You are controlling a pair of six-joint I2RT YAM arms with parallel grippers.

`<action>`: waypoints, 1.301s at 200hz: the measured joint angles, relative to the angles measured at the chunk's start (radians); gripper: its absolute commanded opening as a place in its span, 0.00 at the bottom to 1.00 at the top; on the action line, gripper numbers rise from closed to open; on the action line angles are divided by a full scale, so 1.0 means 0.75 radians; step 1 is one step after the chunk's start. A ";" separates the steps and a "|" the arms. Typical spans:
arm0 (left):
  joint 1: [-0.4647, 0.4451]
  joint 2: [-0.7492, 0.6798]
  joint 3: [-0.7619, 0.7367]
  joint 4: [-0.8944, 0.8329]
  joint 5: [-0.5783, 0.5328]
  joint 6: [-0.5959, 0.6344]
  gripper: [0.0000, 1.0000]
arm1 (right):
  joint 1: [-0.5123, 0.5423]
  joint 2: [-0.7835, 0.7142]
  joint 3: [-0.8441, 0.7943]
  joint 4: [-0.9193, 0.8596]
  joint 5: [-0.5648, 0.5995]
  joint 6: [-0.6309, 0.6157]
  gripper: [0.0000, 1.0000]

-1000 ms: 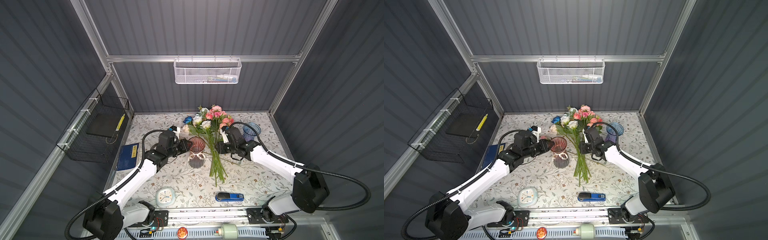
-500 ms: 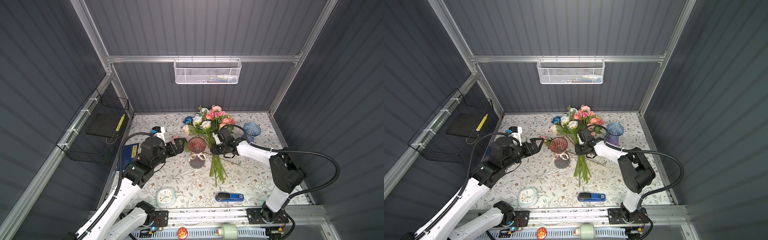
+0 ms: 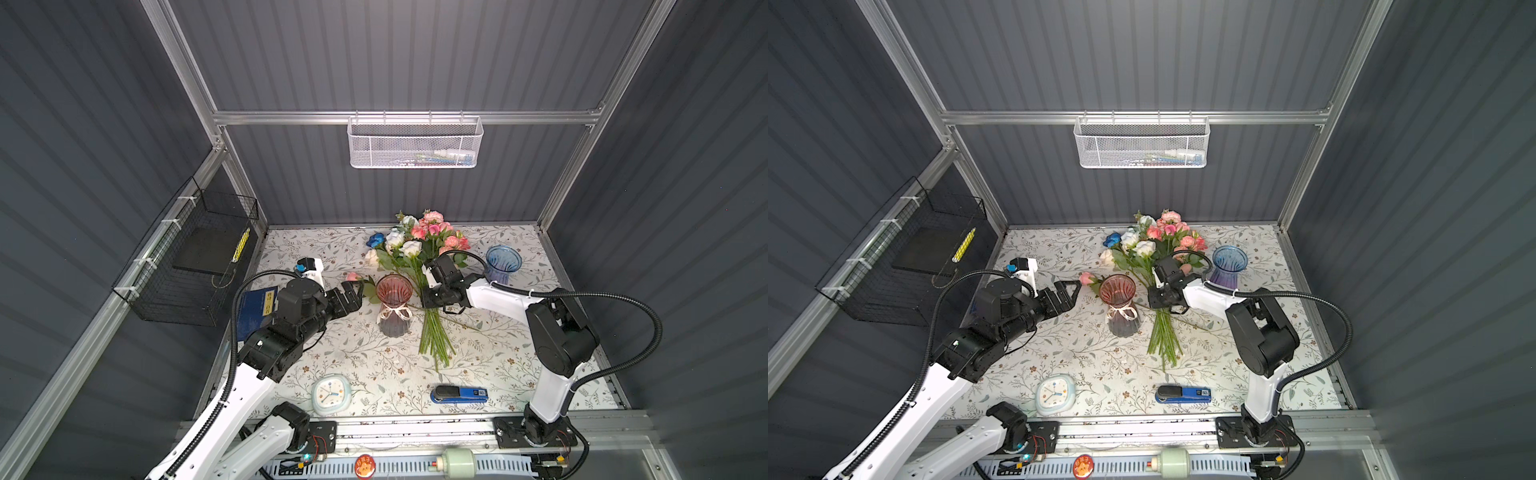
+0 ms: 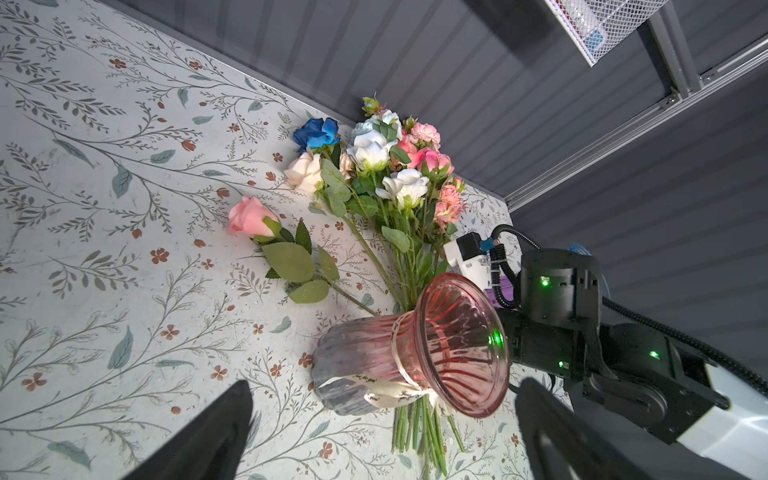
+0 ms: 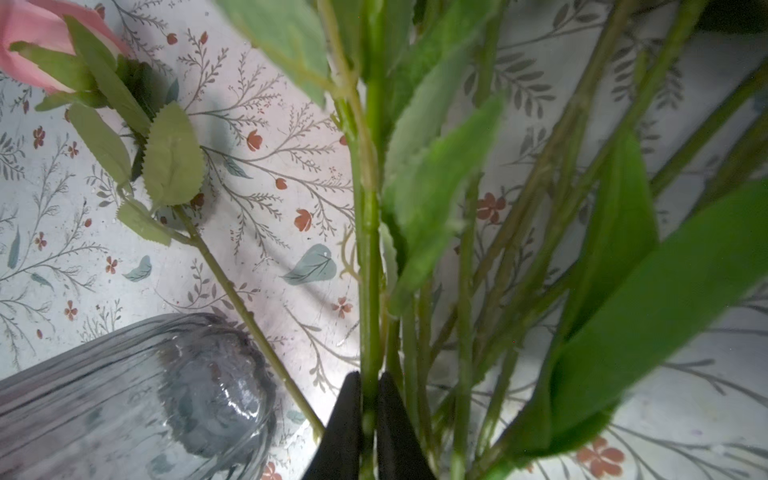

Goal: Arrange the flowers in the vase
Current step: 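Pull a white rose upward out of the bunch with the right gripper, then carry the white rose over the pink vase and lower its stem in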

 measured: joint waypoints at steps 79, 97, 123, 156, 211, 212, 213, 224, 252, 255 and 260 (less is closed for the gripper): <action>0.000 -0.050 0.000 -0.004 -0.022 0.000 1.00 | 0.000 -0.459 -0.318 0.242 0.042 0.006 0.00; 0.000 -0.062 0.000 -0.004 -0.027 0.001 1.00 | 0.002 -0.590 -0.362 0.251 0.062 0.009 0.00; 0.000 -0.080 -0.005 -0.004 -0.032 0.004 1.00 | 0.013 -0.779 -0.338 0.235 0.092 -0.009 0.00; 0.000 -0.115 -0.028 -0.003 -0.032 0.005 1.00 | 0.099 -0.937 -0.124 0.173 0.120 -0.076 0.00; 0.000 -0.147 -0.055 -0.004 -0.030 0.005 1.00 | 0.327 -0.789 0.422 0.282 0.139 -0.270 0.00; 0.000 -0.148 -0.055 -0.004 -0.029 0.005 1.00 | 0.328 -0.785 0.428 0.284 0.140 -0.273 0.00; 0.000 -0.149 -0.055 -0.004 -0.030 0.005 1.00 | 0.331 -0.776 0.438 0.290 0.142 -0.279 0.00; 0.000 -0.154 -0.055 -0.004 -0.029 0.004 1.00 | 0.345 -0.711 0.491 0.331 0.156 -0.316 0.00; 0.000 -0.178 -0.058 -0.004 -0.025 0.004 1.00 | 0.360 -0.542 0.489 0.487 0.215 -0.405 0.00; 0.000 -0.181 -0.059 -0.005 -0.024 0.003 1.00 | 0.361 -0.522 0.482 0.505 0.222 -0.414 0.00; 0.000 -0.185 -0.061 -0.005 -0.024 0.003 1.00 | 0.361 -0.495 0.468 0.530 0.234 -0.426 0.00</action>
